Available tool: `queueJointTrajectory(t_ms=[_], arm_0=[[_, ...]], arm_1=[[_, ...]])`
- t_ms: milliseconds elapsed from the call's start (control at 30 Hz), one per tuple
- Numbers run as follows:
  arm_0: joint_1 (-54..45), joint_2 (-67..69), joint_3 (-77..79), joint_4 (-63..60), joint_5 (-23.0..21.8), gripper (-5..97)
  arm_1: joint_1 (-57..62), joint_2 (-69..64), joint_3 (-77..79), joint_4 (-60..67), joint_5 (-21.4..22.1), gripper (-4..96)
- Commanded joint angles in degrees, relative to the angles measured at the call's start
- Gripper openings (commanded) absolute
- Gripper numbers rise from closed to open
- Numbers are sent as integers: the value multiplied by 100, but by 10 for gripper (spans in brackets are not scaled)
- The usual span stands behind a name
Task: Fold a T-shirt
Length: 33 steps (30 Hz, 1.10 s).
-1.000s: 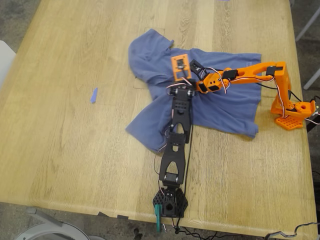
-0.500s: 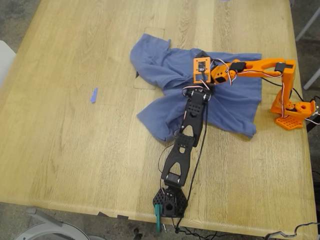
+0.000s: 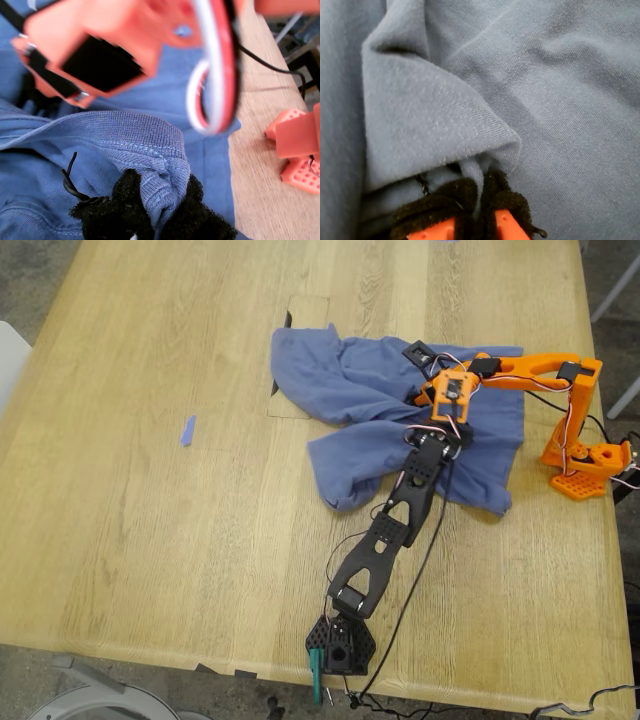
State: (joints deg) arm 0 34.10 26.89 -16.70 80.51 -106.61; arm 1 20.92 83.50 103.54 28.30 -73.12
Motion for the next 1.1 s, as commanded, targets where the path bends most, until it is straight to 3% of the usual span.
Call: queueJointTrajectory(t_ms=[0, 533, 1067], arm_0=[[396, 229, -246, -299, -53, 0], [1327, -316, -237, -1116, 0, 0], [1345, -1986, -246, -3604, 176, 0]], arm_1=[[97, 290, -18, -70, -18, 1], [185, 220, 264, -519, -9, 1], [35, 211, 483, -765, -9, 1]])
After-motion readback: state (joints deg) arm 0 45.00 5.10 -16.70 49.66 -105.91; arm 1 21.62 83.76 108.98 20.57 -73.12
